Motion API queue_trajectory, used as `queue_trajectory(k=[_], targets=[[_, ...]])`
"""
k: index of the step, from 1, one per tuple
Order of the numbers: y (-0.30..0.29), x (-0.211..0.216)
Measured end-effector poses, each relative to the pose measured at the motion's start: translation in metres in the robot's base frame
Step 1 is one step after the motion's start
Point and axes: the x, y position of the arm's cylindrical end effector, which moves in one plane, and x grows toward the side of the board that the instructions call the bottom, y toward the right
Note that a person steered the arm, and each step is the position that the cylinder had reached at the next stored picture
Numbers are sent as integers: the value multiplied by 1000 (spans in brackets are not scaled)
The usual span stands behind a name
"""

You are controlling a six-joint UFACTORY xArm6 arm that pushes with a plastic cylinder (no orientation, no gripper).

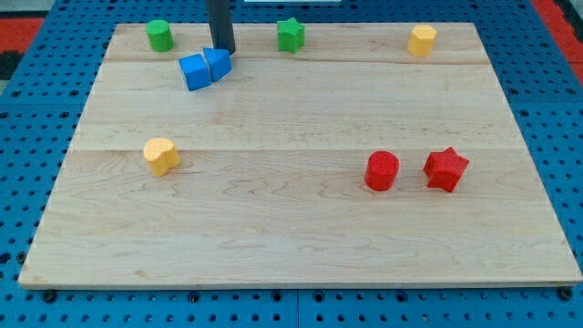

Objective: Separate the blue cube and the blue triangle

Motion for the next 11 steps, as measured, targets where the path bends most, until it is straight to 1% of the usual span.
queue_trajectory(k=[3, 4, 5, 6, 8, 9, 11], targets=[[-58, -1], [-64, 5], [-63, 15], [-63, 15], [-40, 37], [-28, 40], [-23, 38]])
